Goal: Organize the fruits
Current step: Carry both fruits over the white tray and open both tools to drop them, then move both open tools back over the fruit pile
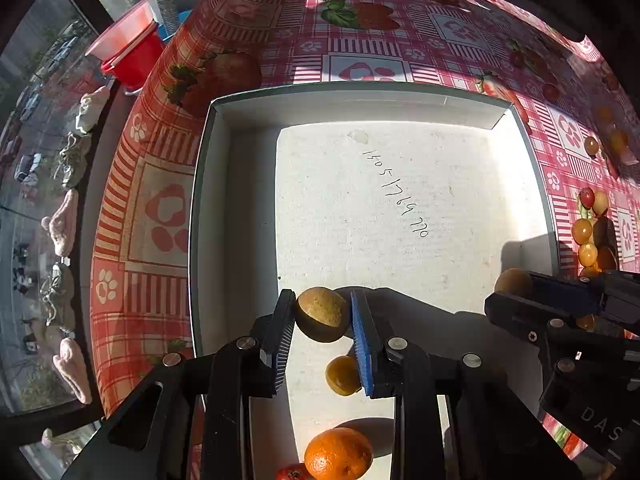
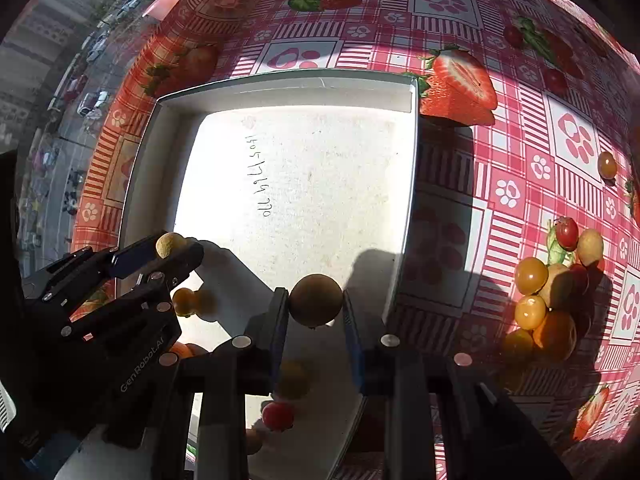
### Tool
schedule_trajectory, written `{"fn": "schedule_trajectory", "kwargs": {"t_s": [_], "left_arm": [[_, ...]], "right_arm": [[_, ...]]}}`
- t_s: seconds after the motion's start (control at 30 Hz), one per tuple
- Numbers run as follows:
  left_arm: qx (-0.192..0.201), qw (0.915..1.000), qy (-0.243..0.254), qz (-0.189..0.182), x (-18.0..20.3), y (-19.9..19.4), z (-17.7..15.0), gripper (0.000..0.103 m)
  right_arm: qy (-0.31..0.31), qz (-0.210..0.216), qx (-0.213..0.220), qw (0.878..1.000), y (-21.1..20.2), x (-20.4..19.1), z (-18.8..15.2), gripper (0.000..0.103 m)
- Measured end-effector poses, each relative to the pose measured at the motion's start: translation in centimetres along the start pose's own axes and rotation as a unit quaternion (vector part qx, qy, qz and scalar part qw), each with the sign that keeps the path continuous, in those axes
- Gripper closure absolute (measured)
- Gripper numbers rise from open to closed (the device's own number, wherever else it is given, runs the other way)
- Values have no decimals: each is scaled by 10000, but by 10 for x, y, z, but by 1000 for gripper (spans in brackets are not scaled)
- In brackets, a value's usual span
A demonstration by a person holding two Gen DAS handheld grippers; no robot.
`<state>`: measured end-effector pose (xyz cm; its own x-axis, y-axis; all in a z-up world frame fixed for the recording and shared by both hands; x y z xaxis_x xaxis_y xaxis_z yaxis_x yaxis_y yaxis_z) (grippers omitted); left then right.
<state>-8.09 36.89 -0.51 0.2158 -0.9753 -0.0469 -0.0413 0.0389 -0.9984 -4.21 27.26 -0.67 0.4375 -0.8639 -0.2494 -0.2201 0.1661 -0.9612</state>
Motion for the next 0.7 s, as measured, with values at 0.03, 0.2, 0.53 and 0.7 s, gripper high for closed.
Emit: {"fn": "schedule_trajectory", "kwargs": {"t_s": [0.03, 0.2, 0.53, 0.7], "left_arm": [[-29, 10000, 10, 20, 1, 2, 0, 73], [-24, 10000, -4, 60, 2, 3, 0, 43], [-8, 9996, -165, 240, -5, -2, -3, 33], [-69, 9994, -282, 174, -12, -6, -5, 33]], "right_arm": [[-16, -41, -35, 10000, 3, 0, 1, 74], [-166, -180, -103, 9996, 11, -5, 1, 73], [-177, 115, -104, 9997, 4, -4, 5, 54], [-128, 277, 34, 9995, -13, 0, -1, 25]]}}
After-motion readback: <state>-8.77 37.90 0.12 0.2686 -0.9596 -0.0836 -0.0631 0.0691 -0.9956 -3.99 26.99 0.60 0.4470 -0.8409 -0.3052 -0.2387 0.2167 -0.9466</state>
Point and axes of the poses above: each gripper's, at about its wrist camera, not at the fingertips, and y roughly the way its jaws point, x to its right, z to its top, the point moved 2 cm from there along y, roughly the way its jaws point, and after that the axes turned 12 degrees about -x, right-handed, at the moved point
